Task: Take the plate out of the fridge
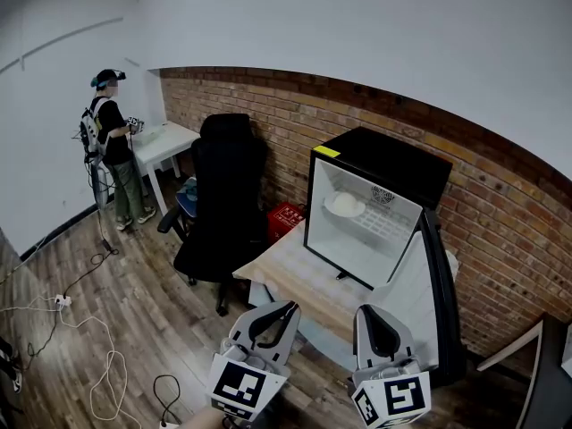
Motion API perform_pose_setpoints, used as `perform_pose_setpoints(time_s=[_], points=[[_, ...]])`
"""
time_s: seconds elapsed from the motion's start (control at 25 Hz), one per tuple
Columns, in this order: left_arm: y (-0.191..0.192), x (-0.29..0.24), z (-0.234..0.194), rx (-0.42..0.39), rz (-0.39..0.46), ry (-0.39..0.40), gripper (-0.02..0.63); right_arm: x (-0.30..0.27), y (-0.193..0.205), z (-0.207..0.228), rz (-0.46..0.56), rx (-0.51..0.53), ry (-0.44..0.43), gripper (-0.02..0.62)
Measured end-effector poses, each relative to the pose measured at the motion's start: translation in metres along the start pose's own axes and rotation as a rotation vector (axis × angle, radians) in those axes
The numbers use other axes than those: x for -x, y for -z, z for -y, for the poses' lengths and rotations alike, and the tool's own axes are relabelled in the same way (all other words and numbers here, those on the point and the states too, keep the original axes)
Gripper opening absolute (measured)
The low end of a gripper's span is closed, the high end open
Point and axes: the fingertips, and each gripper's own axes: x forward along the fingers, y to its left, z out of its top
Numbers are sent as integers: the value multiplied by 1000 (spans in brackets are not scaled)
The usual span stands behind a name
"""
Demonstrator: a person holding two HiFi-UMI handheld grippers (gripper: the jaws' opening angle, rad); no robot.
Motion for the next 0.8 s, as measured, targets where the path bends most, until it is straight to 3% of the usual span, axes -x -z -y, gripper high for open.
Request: perform_pose_setpoints(time_s=[0.44,0.8], points=[[17,-47,-24,-5,9,64,23,-50,24,15,-23,-9,46,32],[31,-103,-74,-4,-5,113,25,-115,42,33,-48,-28,105,32]])
